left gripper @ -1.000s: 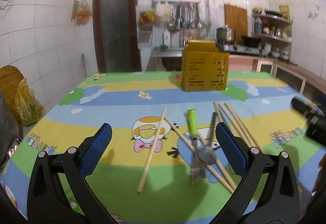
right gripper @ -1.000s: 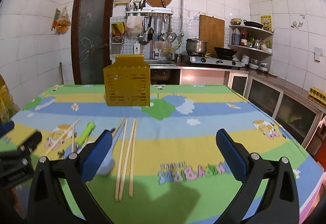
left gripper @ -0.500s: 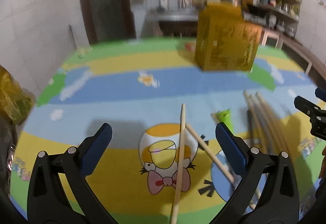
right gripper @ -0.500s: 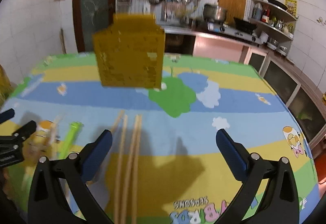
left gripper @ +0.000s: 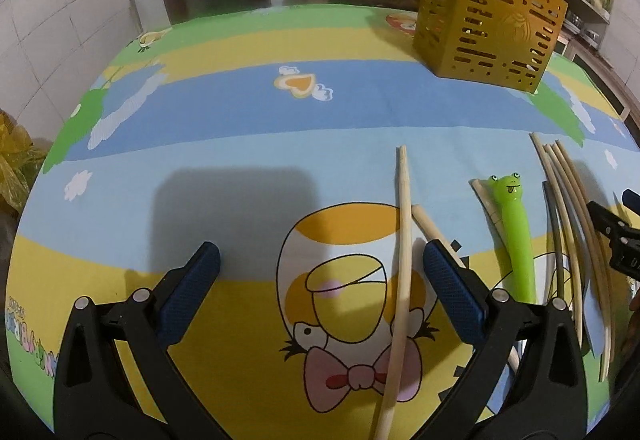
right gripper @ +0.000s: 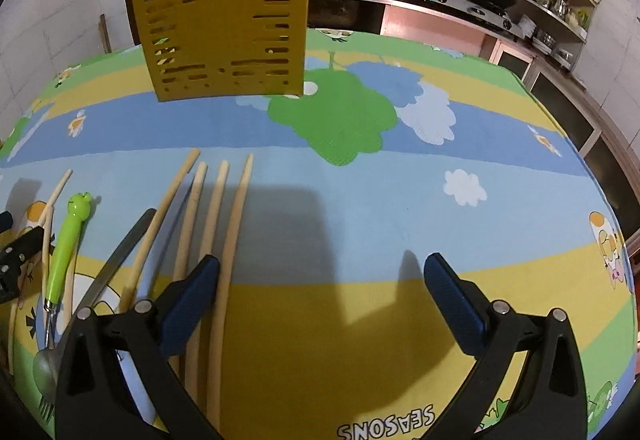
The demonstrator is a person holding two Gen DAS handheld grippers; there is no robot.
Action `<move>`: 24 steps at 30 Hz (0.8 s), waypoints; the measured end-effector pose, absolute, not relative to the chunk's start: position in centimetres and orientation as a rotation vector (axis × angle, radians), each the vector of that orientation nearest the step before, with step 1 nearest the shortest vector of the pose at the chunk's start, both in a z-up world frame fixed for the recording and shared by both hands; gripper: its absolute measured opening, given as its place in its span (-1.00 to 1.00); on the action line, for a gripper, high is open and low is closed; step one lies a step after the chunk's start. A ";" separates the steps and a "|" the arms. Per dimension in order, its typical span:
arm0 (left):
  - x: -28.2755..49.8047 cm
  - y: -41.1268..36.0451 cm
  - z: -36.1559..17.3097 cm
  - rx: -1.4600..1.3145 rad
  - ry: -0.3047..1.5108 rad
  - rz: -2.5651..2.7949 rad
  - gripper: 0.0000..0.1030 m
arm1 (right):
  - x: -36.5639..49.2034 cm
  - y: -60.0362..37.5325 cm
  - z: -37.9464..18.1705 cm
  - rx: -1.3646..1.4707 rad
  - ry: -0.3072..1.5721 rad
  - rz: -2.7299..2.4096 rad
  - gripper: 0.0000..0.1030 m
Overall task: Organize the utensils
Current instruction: 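Lower the left tool toward a wooden chopstick while the right tool approaches another chopstick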
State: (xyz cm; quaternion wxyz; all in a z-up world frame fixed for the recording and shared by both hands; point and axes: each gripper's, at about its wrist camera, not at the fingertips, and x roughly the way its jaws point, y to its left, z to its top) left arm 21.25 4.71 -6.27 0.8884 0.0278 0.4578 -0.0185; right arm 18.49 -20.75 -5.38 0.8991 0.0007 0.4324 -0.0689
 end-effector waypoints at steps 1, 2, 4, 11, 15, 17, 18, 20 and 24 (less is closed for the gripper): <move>21.3 4.7 -6.3 0.057 0.952 -0.037 0.91 | 18.6 -20.8 -5.4 0.004 0.896 -0.142 0.93; 21.3 4.7 -6.2 0.058 0.955 -0.037 0.92 | 18.8 -20.9 -5.5 0.009 0.898 -0.141 0.93; 21.7 4.7 -6.2 0.060 0.960 -0.035 0.92 | 19.3 -21.1 -5.6 0.035 0.907 -0.139 0.93; 22.3 5.1 -6.3 0.071 0.960 -0.083 0.93 | 19.7 -21.7 -6.0 0.083 0.916 -0.124 0.93; 22.3 5.1 -6.3 0.075 0.955 -0.091 0.93 | 19.9 -21.9 -6.1 0.088 0.916 -0.121 0.94; 22.3 5.0 -6.3 0.084 0.955 -0.100 0.93 | 19.9 -21.9 -6.1 0.090 0.917 -0.119 0.94; 22.5 5.0 -6.3 0.091 0.956 -0.109 0.93 | 19.9 -21.9 -6.1 0.092 0.917 -0.119 0.94; 22.6 5.1 -6.3 0.104 0.955 -0.129 0.93 | 20.0 -21.9 -6.1 0.090 0.917 -0.120 0.94; 22.7 5.2 -6.2 0.116 0.955 -0.162 0.92 | 20.0 -21.7 -6.1 0.093 0.918 -0.119 0.94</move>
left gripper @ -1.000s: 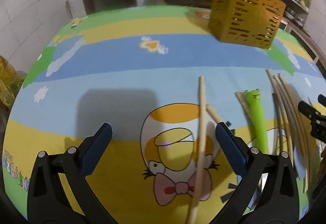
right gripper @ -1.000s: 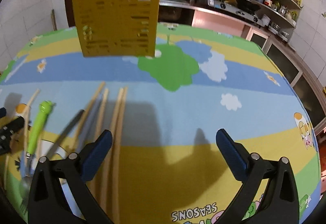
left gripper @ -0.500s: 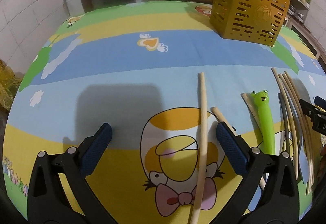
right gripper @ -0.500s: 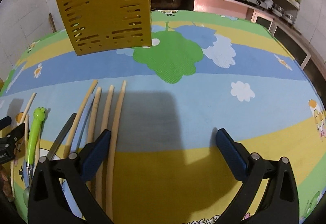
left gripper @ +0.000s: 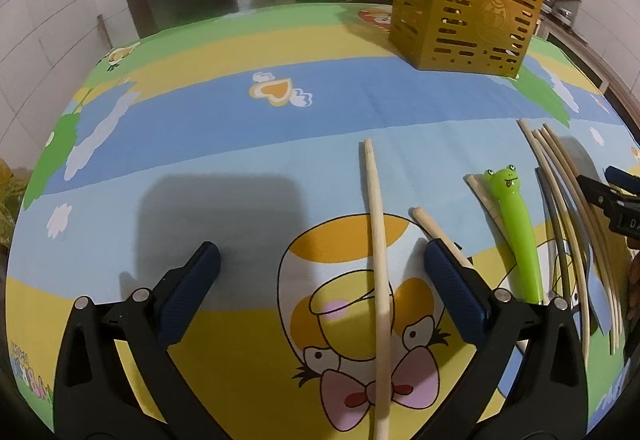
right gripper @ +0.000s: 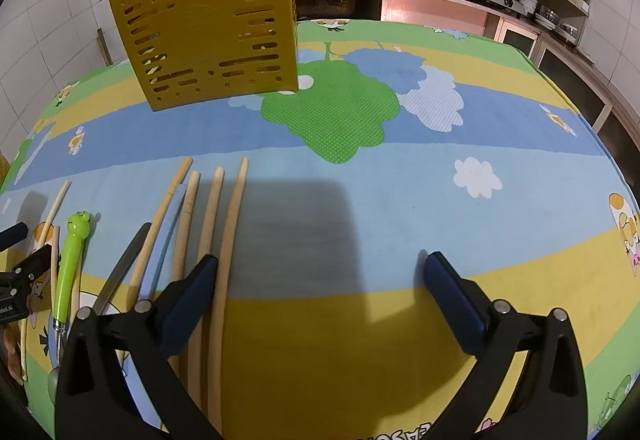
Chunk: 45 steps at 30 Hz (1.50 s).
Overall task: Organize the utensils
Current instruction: 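Lower the left tool toward a wooden chopstick while the right tool approaches another chopstick, then close the left tool on one chopstick while the right tool closes on another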
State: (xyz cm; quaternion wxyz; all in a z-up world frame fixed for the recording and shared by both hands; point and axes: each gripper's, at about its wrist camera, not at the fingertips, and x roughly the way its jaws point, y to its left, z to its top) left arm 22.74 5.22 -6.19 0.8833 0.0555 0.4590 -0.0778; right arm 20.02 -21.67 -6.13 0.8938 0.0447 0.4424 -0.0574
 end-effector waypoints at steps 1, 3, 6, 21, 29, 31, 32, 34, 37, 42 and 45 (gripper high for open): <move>22.8 5.2 -6.2 0.115 0.956 -0.162 0.92 | 20.1 -21.7 -6.1 0.092 0.918 -0.119 0.94; 22.8 5.2 -6.2 0.112 0.960 -0.156 0.92 | 20.0 -21.8 -6.1 0.091 0.918 -0.120 0.94; 22.5 5.1 -6.1 0.095 0.960 -0.136 0.92 | 20.0 -21.8 -6.1 0.090 0.918 -0.120 0.94; 23.2 5.3 -5.4 0.067 0.971 -0.158 0.48 | 19.9 -21.8 -5.9 0.073 0.911 -0.137 0.91; 24.2 5.2 -5.1 0.061 0.974 -0.171 0.01 | 19.6 -20.5 -5.4 0.063 0.879 -0.116 0.28; 24.5 5.3 -5.0 0.054 0.979 -0.166 -0.05 | 19.8 -20.0 -5.3 0.059 0.877 -0.116 0.07; 24.7 5.3 -4.9 0.050 0.983 -0.164 -0.10 | 19.9 -19.8 -5.2 0.058 0.878 -0.121 0.04; 24.9 5.4 -4.9 0.034 0.992 -0.158 -0.19 | 20.2 -19.4 -5.1 0.058 0.886 -0.132 -0.09; 25.4 5.1 -4.8 0.034 1.011 -0.154 -0.43 | 20.9 -18.9 -4.9 0.066 0.914 -0.151 -0.30; 26.0 4.8 -4.7 0.015 1.041 -0.140 -0.76 | 22.4 -18.1 -4.7 0.071 0.948 -0.158 -0.63; 25.7 5.0 -4.8 -0.005 1.035 -0.136 -0.89 | 22.8 -17.9 -4.8 0.073 0.946 -0.147 -0.86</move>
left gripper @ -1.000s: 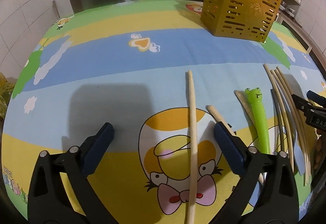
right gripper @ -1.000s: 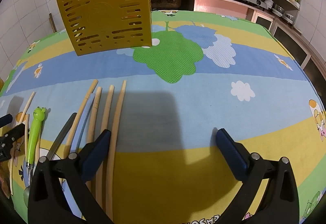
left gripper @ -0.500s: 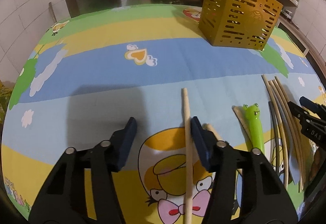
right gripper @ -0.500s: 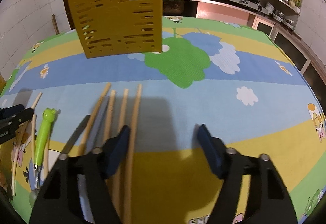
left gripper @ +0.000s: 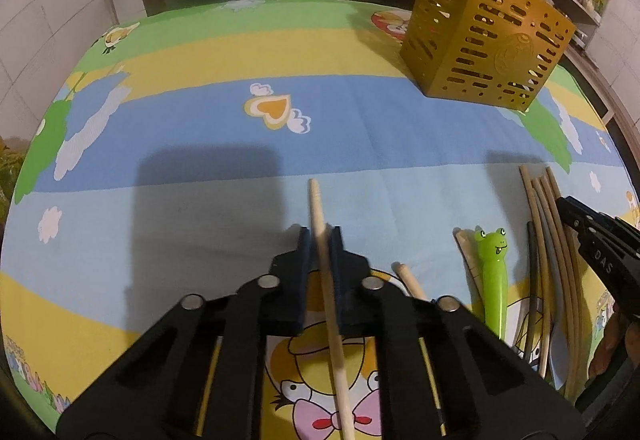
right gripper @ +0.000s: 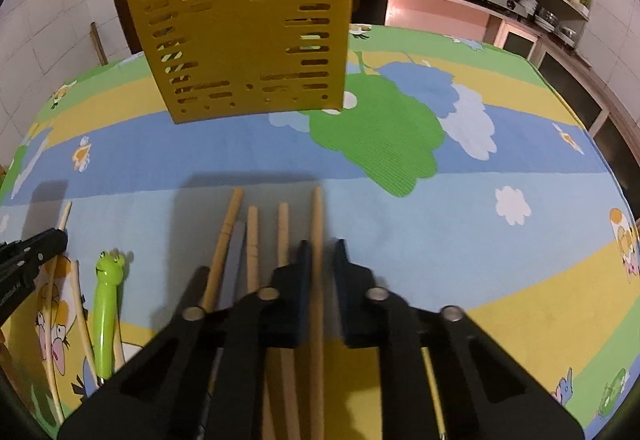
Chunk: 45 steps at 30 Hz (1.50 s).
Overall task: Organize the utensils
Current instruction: 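Close the left tool on one chopstick while the right tool closes on another, then lift both held chopsticks and carry them over the yellow slotted holder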
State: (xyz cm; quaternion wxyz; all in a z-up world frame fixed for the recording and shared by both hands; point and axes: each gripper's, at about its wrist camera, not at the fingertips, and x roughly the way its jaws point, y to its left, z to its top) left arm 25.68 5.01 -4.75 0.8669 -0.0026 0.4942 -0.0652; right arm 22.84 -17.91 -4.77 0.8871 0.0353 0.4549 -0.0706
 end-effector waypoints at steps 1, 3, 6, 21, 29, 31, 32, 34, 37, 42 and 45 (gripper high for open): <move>25.6 5.1 -4.8 -0.014 1.034 -0.137 -0.89 | 23.0 -17.9 -4.8 0.071 0.943 -0.145 -0.88; 25.4 5.4 -4.8 -0.047 1.031 -0.140 -0.91 | 23.0 -18.2 -4.6 0.099 0.934 -0.137 -0.88; 24.7 5.7 -4.6 -0.072 1.000 -0.143 -0.91 | 22.0 -18.7 -3.9 0.122 0.885 -0.118 -0.88; 16.9 2.8 5.3 -0.095 0.607 -0.139 -0.91 | 15.8 -21.6 3.0 0.181 0.542 -0.046 -0.88; 14.6 1.2 7.5 -0.121 0.506 -0.141 -0.91 | 14.0 -22.2 4.4 0.179 0.475 -0.023 -0.88; 14.5 1.2 7.1 -0.132 0.514 -0.140 -0.91 | 13.6 -22.4 4.4 0.171 0.463 -0.022 -0.88; 14.5 1.2 7.0 -0.135 0.515 -0.137 -0.91 | 13.4 -22.5 4.3 0.168 0.460 -0.022 -0.88; 14.5 1.2 6.5 -0.140 0.523 -0.135 -0.91 | 12.9 -22.8 4.3 0.166 0.447 -0.024 -0.88; 14.4 1.3 6.1 -0.139 0.521 -0.133 -0.91 | 12.3 -23.0 4.5 0.159 0.426 -0.028 -0.88; 14.1 0.8 8.0 -0.136 0.455 -0.144 -0.91 | 11.7 -23.5 6.6 0.158 0.358 -0.019 -0.88; 15.1 0.2 10.4 -0.137 0.406 -0.153 -0.91 | 12.6 -24.0 9.3 0.162 0.305 -0.006 -0.88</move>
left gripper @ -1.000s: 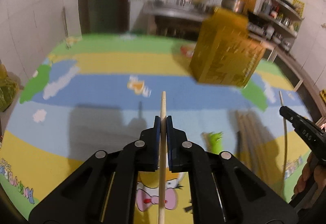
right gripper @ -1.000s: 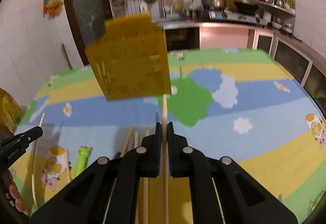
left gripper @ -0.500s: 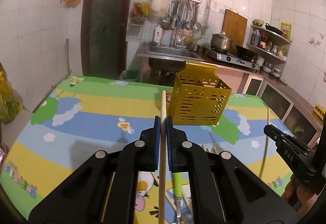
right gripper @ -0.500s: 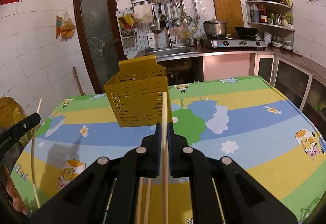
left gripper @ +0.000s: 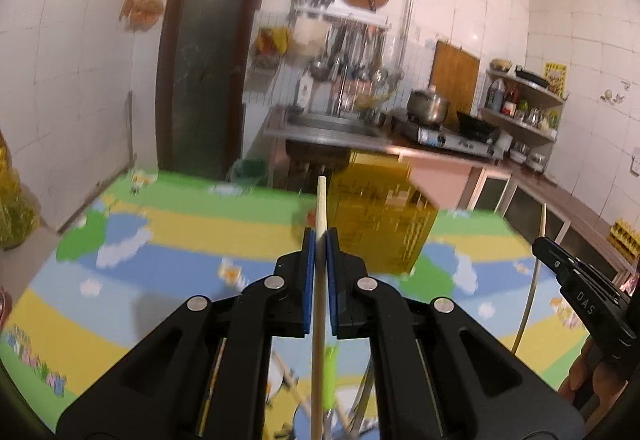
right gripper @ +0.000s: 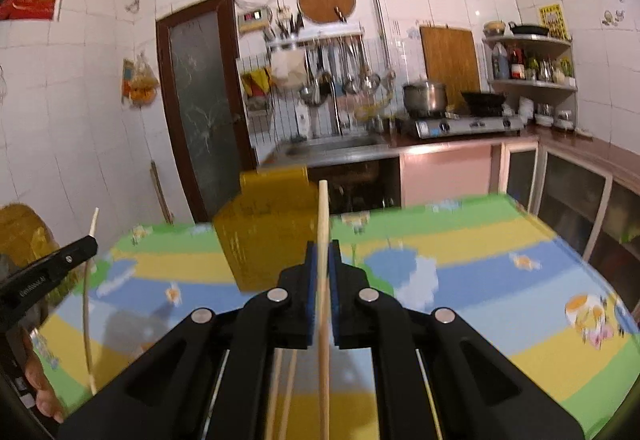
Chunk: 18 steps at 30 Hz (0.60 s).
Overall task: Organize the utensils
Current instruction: 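Lift both held chopsticks and carry them over the yellow slotted holder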
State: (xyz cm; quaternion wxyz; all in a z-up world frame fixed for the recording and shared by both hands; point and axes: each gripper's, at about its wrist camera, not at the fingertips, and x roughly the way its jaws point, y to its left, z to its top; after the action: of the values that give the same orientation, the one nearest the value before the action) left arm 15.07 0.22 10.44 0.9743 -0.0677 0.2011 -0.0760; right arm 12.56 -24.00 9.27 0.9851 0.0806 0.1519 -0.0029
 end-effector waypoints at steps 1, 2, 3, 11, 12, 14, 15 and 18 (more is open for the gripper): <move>15.7 0.0 11.5 -0.135 0.381 -0.154 -0.91 | 13.1 -24.1 10.2 0.157 0.285 -0.005 -0.88; 16.2 -0.3 12.4 -0.132 0.357 -0.153 -0.91 | 13.6 -24.1 11.1 0.150 0.266 -0.005 -0.88; 16.9 -0.7 13.6 -0.126 0.325 -0.149 -0.91 | 14.5 -24.2 12.3 0.144 0.239 -0.002 -0.88; 24.1 -3.9 20.6 -0.126 0.145 -0.177 -0.91 | 23.4 -24.9 18.7 0.141 0.075 0.007 -0.88; 25.4 -4.4 21.1 -0.128 0.129 -0.187 -0.91 | 24.3 -24.9 19.0 0.149 0.069 0.012 -0.88; 27.4 -5.3 21.7 -0.128 0.110 -0.198 -0.91 | 26.5 -24.9 19.8 0.170 0.054 0.023 -0.88; 28.8 -5.9 21.8 -0.118 0.104 -0.204 -0.91 | 27.6 -24.9 20.1 0.184 0.041 0.030 -0.89; 32.5 -7.1 21.2 -0.125 0.097 -0.218 -0.91 | 30.3 -24.5 20.1 0.191 0.019 0.045 -0.89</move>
State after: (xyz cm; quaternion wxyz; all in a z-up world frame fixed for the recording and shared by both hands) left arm 32.48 -7.14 21.16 0.9909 -0.0625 0.0483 -0.1088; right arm 30.34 -24.48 20.08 0.9951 0.0953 0.0093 0.0225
